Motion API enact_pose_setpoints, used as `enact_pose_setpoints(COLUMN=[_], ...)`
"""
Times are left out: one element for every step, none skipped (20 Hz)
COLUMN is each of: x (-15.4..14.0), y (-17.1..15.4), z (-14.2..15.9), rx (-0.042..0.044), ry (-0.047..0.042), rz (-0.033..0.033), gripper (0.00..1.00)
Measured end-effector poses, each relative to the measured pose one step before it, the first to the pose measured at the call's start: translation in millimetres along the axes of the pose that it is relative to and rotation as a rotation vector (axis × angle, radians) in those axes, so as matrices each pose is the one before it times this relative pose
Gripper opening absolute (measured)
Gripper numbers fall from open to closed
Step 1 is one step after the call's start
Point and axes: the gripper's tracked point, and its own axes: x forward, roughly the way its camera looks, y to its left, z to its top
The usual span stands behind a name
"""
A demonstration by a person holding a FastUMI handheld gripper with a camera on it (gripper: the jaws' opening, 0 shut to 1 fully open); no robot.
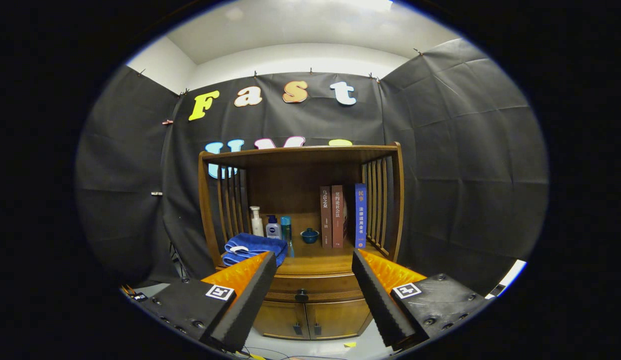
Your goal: Pull open the drawer, take out the items inside it, and place them on the countertop above the cabinet.
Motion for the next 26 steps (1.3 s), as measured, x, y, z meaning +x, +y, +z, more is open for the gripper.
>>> enact_pose_setpoints(x=[0.36, 0.48, 1.00, 1.73, 1.14, 2.30, 3.82, 3.93, 4.74, 5.29, 6.13, 5.69, 6.39, 7.22, 7.45, 8.09, 7.95, 8.40, 7.76, 8.15, 8.73, 8.68, 8.67, 8.60, 9.12, 9.35], y=[0.87, 0.31, 0.87, -0.53, 1.10, 0.58, 1.82, 1.70, 2.46, 2.03, 1.38, 1.89, 2.14, 1.89, 1.19, 1.45, 2.22, 2.71, 2.07, 2.25, 1.88, 2.50, 0.09, -0.47, -1.40, -1.87], z=[-0.84, -0.11, -0.46, -1.29, -1.08, -2.05, -2.97, -4.46, -5.90, -6.66, -6.60, -6.85, -5.74, -6.23, -7.53, -7.03, -5.78, -7.18, -6.80, -7.62, -8.83, -7.30, -6.28, -6.60, -8.25, -8.75], rx=[0.00115, 0.00082, -0.00118, -0.00110, -0.00033, 0.00108, 0.00164, 0.00144, 0.00172, 0.00130, 0.00175, 0.00234, 0.00355, 0.00166, -0.00316, -0.00337, -0.00209, -0.00309, -0.00315, -0.00356, -0.00030, 0.00339, 0.00600, 0.00622, 0.00269, 0.00193], ry=[0.00073, -0.00021, 0.00031, 0.00109, 0.00139, 0.00358, 0.00447, 0.00661, 0.01032, 0.01430, 0.01209, 0.00896, 0.00783, 0.01011, 0.01260, 0.01248, 0.01087, 0.01173, 0.01225, 0.01291, 0.01267, 0.00990, 0.00840, 0.00473, 0.00700, 0.01209], rz=[0.00208, 0.00065, 0.00158, -0.00098, -0.00060, 0.00008, 0.00496, 0.00414, 0.00909, 0.00441, 0.00314, 0.00354, 0.00458, 0.00130, 0.00137, 0.00229, 0.00355, 0.00557, 0.00651, 0.00671, 0.00882, 0.01009, 0.00205, -0.00108, -0.00473, -0.00520], gripper=[0.99, 0.99, 0.99, 0.99, 0.99, 0.99, 0.99, 0.99, 0.99, 0.99, 0.99, 0.99, 0.99, 0.99, 0.99, 0.99, 0.99, 0.99, 0.99, 0.99, 0.99, 0.99, 0.99, 1.00, 0.99, 1.00])
